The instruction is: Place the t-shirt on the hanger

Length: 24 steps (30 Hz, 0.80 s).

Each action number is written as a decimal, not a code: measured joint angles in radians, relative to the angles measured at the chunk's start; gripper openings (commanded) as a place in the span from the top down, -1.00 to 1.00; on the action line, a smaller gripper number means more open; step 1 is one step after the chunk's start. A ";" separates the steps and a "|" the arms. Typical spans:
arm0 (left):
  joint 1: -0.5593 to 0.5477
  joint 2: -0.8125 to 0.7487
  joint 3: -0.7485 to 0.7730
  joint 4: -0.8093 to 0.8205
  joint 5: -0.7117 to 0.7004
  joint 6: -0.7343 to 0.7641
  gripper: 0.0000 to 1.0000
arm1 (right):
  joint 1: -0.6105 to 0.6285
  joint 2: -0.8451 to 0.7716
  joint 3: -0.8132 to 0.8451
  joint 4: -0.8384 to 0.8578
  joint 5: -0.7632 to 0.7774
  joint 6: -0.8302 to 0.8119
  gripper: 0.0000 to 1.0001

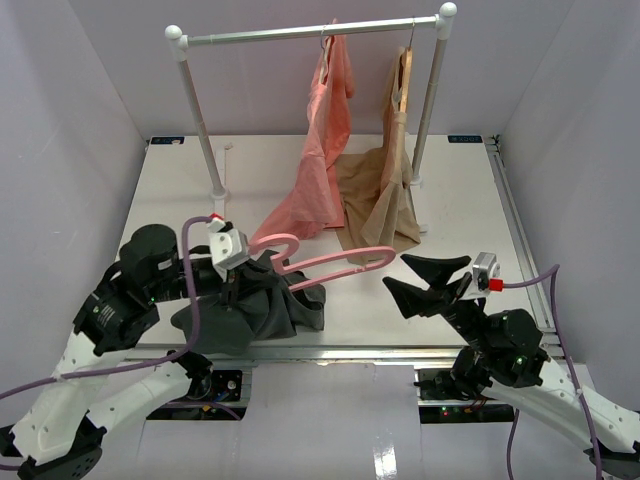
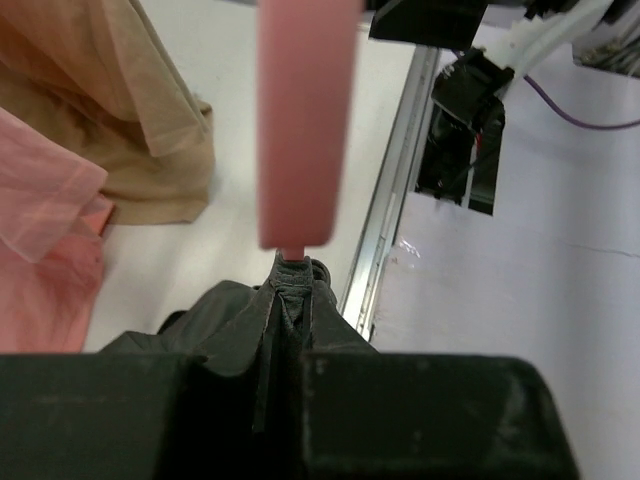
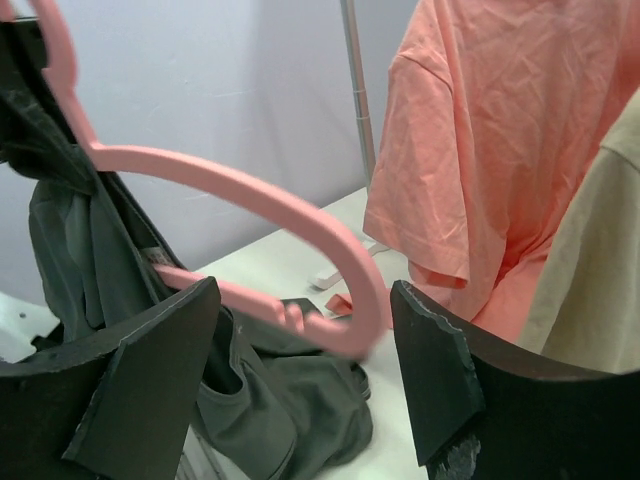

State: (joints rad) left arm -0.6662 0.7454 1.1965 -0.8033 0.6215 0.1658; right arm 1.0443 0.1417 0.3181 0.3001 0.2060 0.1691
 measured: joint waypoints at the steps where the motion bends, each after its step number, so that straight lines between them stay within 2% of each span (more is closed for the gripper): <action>1: 0.000 -0.025 -0.004 0.009 -0.013 -0.008 1.00 | 0.000 0.001 0.003 -0.013 0.013 0.024 -0.49; 7: 0.000 -0.153 -0.069 0.111 -0.069 -0.083 1.00 | 0.000 0.048 0.017 -0.088 0.085 0.172 -0.46; 13: 0.000 -0.186 -0.198 0.211 -0.101 -0.156 1.00 | -0.001 0.212 0.016 -0.087 0.104 0.266 -0.29; 24: 0.000 -0.310 -0.268 0.405 -0.188 -0.266 1.00 | -0.002 0.492 0.012 0.101 0.034 0.391 -0.23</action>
State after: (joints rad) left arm -0.6662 0.4355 0.9283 -0.3985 0.4333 -0.1002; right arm 1.0428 0.6337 0.3305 0.4010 0.2399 0.5599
